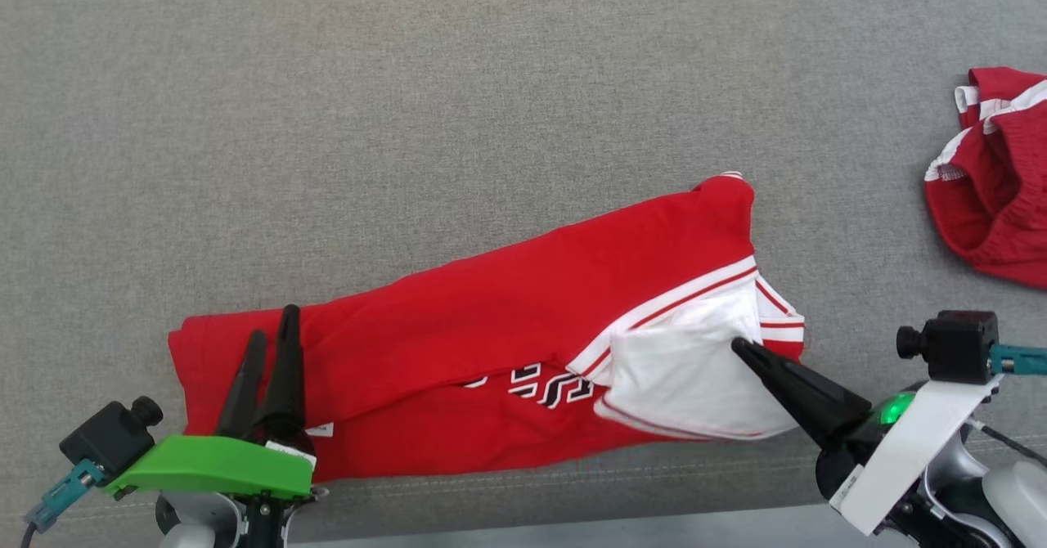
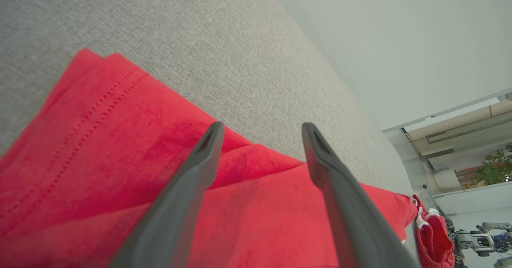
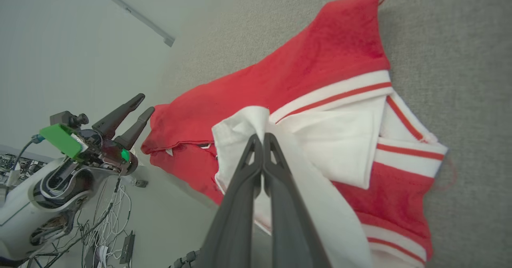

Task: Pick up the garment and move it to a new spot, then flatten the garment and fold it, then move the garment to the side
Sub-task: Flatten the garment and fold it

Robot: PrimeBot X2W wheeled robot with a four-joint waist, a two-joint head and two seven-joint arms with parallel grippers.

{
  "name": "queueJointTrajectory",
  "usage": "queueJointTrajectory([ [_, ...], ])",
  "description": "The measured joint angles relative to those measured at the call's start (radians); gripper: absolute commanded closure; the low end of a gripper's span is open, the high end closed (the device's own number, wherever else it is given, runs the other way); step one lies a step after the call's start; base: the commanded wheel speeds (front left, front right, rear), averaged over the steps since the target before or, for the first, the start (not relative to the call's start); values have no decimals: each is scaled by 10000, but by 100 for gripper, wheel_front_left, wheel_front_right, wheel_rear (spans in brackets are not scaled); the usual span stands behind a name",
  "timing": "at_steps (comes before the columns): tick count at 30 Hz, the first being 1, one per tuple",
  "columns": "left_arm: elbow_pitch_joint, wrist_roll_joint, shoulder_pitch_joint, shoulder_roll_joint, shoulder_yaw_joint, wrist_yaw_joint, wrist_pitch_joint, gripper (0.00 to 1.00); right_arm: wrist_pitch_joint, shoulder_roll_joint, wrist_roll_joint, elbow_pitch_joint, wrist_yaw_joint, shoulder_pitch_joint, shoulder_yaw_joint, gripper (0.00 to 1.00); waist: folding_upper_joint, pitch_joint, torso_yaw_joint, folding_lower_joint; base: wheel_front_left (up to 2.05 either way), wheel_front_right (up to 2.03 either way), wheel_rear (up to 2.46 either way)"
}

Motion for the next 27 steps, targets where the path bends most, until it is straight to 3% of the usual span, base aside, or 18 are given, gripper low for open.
queueJointTrajectory([
  [12,44,48,-11,-169,-391,-81,44,0,109,-21,-263,736,-12,-968,-134,100,0,-163,-15,0,0,0,0],
  [27,127,58,-22,-280,-345,-81,44,0,180,594,-934,2602,-10,-2412,272,100,0,61,523,0,0,0,0],
])
